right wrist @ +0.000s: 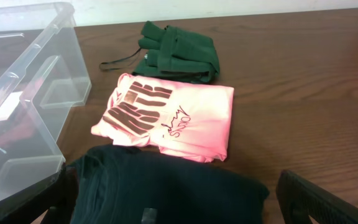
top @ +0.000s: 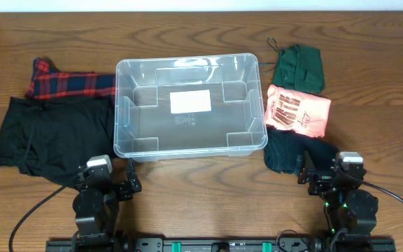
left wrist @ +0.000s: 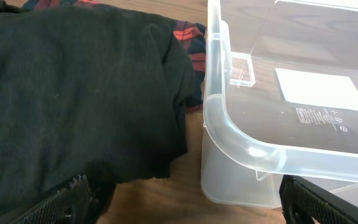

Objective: Pack container

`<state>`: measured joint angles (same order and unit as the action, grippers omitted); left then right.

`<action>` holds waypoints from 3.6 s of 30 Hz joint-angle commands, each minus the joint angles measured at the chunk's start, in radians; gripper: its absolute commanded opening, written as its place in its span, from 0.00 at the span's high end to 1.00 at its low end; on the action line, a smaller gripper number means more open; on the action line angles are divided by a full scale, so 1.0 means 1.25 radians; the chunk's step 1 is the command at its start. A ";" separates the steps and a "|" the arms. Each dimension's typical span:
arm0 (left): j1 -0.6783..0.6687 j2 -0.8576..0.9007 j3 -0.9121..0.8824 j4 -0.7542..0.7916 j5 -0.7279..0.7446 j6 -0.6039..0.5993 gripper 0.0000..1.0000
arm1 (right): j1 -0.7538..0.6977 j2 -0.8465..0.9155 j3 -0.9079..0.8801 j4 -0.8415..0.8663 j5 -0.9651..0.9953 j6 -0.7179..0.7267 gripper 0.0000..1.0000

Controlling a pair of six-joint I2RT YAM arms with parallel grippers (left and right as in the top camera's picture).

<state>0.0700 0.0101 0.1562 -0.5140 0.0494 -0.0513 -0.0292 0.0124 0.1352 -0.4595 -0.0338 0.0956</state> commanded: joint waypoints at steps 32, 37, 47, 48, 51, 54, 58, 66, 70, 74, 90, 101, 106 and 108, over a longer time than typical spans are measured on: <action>-0.003 -0.003 -0.013 0.063 0.029 -0.021 0.02 | -0.002 -0.005 -0.004 -0.001 -0.006 0.007 0.01; -0.003 0.015 0.050 0.099 -0.031 -0.130 0.02 | -0.002 -0.005 -0.004 -0.001 -0.006 0.007 0.01; -0.002 0.324 0.432 0.039 -0.175 -0.233 0.02 | -0.002 -0.005 -0.004 -0.001 -0.006 0.007 0.01; -0.001 0.370 0.478 0.013 -0.193 -0.233 0.02 | -0.002 -0.005 -0.004 -0.001 -0.006 0.007 0.01; 0.016 0.541 0.649 -0.091 -0.217 -0.197 0.02 | -0.002 -0.005 -0.004 -0.001 -0.006 0.007 0.01; 0.054 0.703 0.814 -0.188 -0.217 -0.145 0.02 | -0.002 -0.005 -0.004 -0.001 -0.006 0.007 0.01; 0.086 0.852 0.967 -0.240 -0.218 -0.143 0.02 | -0.002 -0.005 -0.004 -0.001 -0.006 0.007 0.01; 0.161 0.957 0.994 -0.322 -0.214 -0.263 0.02 | -0.002 -0.005 -0.004 -0.001 -0.006 0.007 0.01; 0.331 0.992 0.994 -0.433 -0.194 -0.395 0.02 | -0.002 -0.005 -0.004 -0.001 -0.006 0.007 0.01; 0.494 1.026 0.991 -0.453 -0.027 -0.357 0.02 | -0.002 -0.005 -0.004 -0.001 -0.006 0.007 0.01; 0.818 1.359 0.934 -0.473 0.445 -0.047 0.02 | -0.002 -0.005 -0.004 -0.001 -0.006 0.007 0.01; 0.818 1.459 0.805 -0.300 0.455 -0.015 0.02 | -0.002 -0.005 -0.004 -0.001 -0.006 0.007 0.01; 0.818 1.459 0.714 -0.172 0.482 -0.013 0.02 | -0.002 -0.005 -0.004 -0.001 -0.006 0.007 0.01; 0.817 1.459 0.688 -0.114 0.530 -0.013 0.02 | -0.002 -0.005 -0.004 -0.001 -0.006 0.007 0.01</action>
<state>1.0912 1.8313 1.0557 -0.7090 0.6312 -0.0853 -0.0292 0.0120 0.1341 -0.4595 -0.0338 0.0956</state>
